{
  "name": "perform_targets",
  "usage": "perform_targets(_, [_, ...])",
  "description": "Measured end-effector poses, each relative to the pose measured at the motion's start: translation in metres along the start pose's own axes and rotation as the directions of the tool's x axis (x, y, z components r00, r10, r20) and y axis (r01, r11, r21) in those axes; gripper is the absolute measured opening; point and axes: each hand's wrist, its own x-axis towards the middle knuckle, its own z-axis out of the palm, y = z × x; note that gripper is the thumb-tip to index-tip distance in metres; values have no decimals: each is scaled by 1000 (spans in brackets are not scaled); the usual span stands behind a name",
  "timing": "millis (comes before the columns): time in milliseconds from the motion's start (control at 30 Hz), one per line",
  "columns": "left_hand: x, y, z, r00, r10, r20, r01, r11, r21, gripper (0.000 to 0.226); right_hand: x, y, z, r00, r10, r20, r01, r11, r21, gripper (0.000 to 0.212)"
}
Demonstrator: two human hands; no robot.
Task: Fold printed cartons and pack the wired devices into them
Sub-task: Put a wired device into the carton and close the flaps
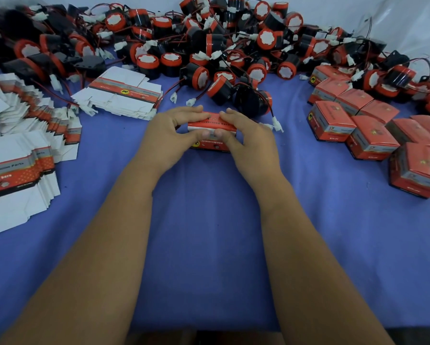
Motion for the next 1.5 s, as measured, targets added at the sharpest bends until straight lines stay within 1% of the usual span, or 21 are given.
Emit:
perform_targets(200, [-1,1,2,998,-59,-20,55,988,-144,35,1,-3,-1,1000,18,-11,-18,1000,4,38])
perform_targets(333, [0,2,4,996,-80,-41,69,973,-222,34,-1,-5,-3,999,-16,-52,16,1000,5,36])
perform_targets(433, [1,1,4,995,-94,-27,83,958,-276,34,0,-6,-3,997,-19,-74,22,999,34,34])
perform_targets(500, [2,-1,3,995,-95,0,90,947,-308,34,1,-5,-4,998,18,-53,-14,996,88,33])
perform_targets(567, [3,-2,3,995,-97,15,97,943,-317,36,2,-4,-7,998,64,13,-65,980,189,32])
perform_targets(633, [5,-3,3,994,-111,19,110,934,-339,39,2,-3,-10,997,57,53,-68,967,244,29])
perform_targets(733, [6,-3,4,991,-133,24,131,912,-388,40,2,-5,-12,998,54,25,-58,969,242,27])
perform_targets(933, [6,-5,2,990,-131,51,141,898,-418,36,0,-7,-12,998,54,-22,-47,970,240,25])
perform_targets(1000, [5,-5,1,991,-132,27,131,899,-418,34,-1,-5,-12,998,69,-12,-64,967,248,25])
perform_targets(1100, [4,-4,1,988,-152,-11,129,875,-467,31,0,-4,-11,996,84,34,-90,963,254,29])
perform_targets(1133, [4,-4,0,987,-157,-11,133,869,-476,31,0,-4,-11,996,85,23,-88,967,238,30])
perform_targets(1267, [4,-5,-1,987,-162,19,154,886,-437,34,-1,-8,-7,988,19,-154,1,992,129,23])
perform_targets(1400, [3,-2,1,990,-140,-16,123,917,-379,33,-1,-8,-7,980,-21,-197,39,995,87,21])
perform_targets(1500, [1,1,3,993,-111,-29,94,931,-353,33,-1,-8,-8,979,2,-203,19,995,103,21])
